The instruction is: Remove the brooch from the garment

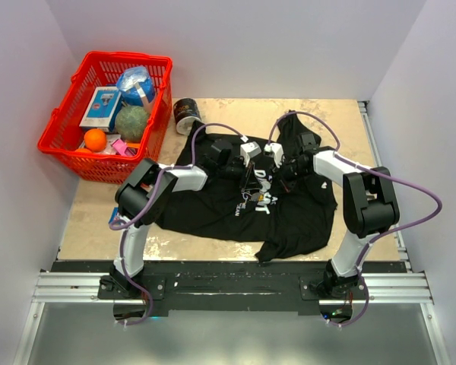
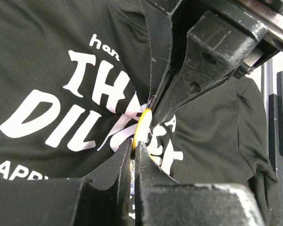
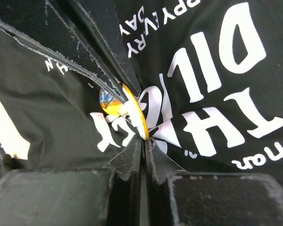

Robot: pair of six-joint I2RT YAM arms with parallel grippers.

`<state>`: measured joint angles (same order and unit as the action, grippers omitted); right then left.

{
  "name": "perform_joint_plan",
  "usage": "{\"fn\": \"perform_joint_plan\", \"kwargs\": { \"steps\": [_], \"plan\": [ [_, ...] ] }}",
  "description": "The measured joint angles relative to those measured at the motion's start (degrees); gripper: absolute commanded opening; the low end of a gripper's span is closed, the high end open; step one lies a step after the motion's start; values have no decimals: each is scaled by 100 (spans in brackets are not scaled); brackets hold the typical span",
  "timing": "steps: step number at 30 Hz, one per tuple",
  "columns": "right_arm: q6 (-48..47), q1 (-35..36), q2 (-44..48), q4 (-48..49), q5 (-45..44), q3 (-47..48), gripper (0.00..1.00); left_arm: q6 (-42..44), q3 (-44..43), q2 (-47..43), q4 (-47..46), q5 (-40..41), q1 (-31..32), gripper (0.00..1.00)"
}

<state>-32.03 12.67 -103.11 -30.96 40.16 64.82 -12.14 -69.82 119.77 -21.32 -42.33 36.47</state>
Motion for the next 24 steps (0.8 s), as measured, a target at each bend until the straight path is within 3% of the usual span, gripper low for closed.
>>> {"fn": "perform_joint_plan", "kwargs": {
  "steps": [11,16,24],
  "plan": [
    [175,-101,-2,-356,-15,151,4,566,-48,-15,-9,157,173,0],
    [678,-127,-4,-260,-46,151,5,946,-48,-114,61,319,227,0],
    [1528,-133,-68,214,-11,142,25,1180,-48,-284,205,656,251,0]
  ]
}}
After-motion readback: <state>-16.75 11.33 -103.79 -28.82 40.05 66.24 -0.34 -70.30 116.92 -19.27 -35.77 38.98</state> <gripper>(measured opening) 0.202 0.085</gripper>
